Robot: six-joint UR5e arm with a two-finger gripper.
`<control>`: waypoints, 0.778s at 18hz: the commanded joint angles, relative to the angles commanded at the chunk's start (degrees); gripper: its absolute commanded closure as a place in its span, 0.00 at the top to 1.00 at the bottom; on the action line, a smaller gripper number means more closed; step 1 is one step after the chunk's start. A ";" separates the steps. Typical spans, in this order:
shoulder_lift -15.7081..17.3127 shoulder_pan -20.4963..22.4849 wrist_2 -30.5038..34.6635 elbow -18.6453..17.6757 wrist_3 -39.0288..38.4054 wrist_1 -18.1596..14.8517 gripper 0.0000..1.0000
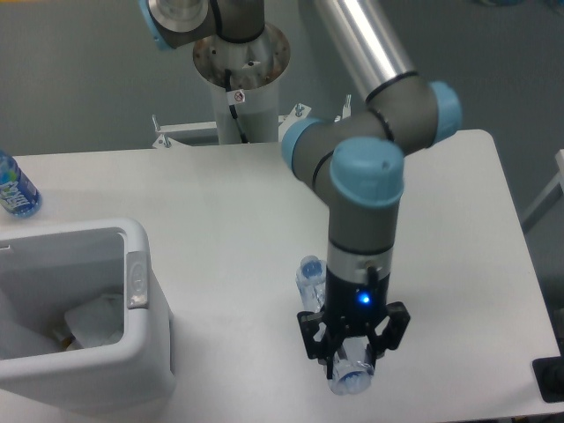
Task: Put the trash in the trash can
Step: 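Lift the clear bottle off the table, then carry the bottle over the white bin and open the gripper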
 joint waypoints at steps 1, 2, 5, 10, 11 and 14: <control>0.26 0.00 -1.23 1.23 -2.19 0.79 0.59; 0.96 0.00 -2.37 1.85 -3.69 1.41 0.60; 3.77 -0.44 -5.63 1.51 -4.67 1.59 0.60; 6.94 -3.59 -7.75 1.51 -8.88 1.59 0.60; 6.94 -4.73 -7.75 1.51 -9.76 1.59 0.60; 6.94 -8.69 -7.75 1.33 -10.82 1.59 0.60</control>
